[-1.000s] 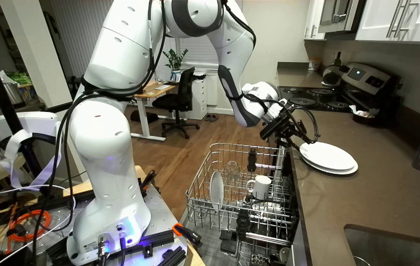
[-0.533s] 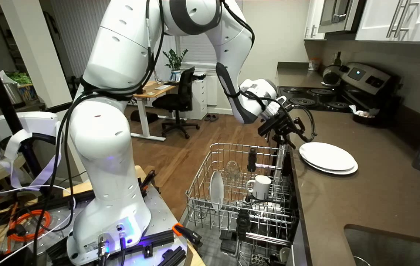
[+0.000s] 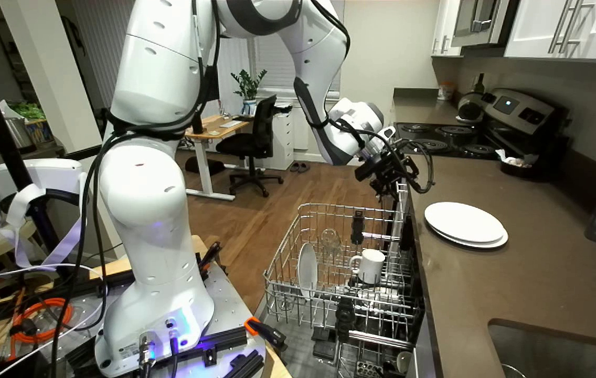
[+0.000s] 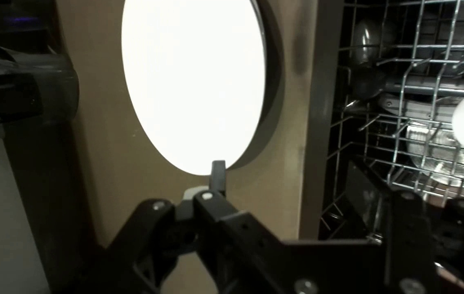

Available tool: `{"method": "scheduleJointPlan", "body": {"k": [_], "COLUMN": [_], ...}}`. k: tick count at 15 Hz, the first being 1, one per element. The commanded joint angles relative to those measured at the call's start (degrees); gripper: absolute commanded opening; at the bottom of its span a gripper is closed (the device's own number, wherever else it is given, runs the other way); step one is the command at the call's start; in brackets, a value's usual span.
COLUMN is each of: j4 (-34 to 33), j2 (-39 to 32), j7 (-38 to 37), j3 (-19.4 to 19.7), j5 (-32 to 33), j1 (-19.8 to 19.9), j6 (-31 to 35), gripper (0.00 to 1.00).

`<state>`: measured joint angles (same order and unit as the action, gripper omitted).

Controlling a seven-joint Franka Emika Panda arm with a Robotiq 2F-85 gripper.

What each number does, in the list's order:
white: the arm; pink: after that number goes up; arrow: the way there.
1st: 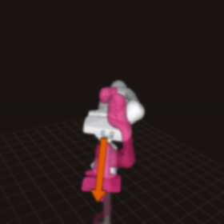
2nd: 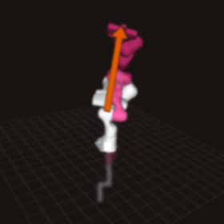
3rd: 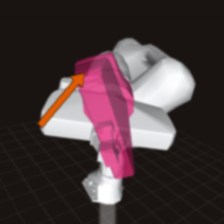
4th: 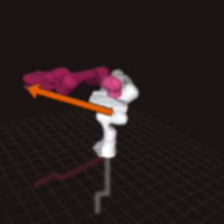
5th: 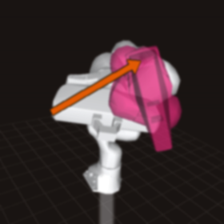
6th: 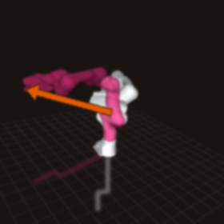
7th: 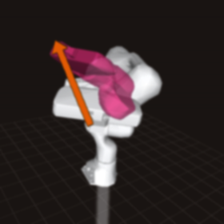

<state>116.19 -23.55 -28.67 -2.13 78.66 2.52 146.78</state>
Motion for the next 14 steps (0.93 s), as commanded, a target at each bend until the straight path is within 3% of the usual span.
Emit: {"method": "scheduleJointPlan", "body": {"k": [1,2,5,8,9,10,14], "j4": [6.7,8.0,12.3,15.8,16.8,13.4,15.8], "j2": [6.7,8.0,12.2,16.3,17.7,13.4,16.5], "j7": [10.3,12.9,20.9,26.3,27.5,23.6,25.0], "j3": [-1.4,-1.9,-3.4,-4.6,-5.0,-3.4,-4.2], "j5": [-7.6,-10.0,-17.8,-23.9,-25.5,-22.5,-24.2], "j1": [-1.4,-1.9,-3.7,-5.7,-6.5,-6.5,-7.5], "j6": [-0.6,-1.3,-3.1,-5.0,-6.1,-4.1,-5.6], "gripper": [0.71,0.67,0.68,0.74,0.93,0.74,0.93]}}
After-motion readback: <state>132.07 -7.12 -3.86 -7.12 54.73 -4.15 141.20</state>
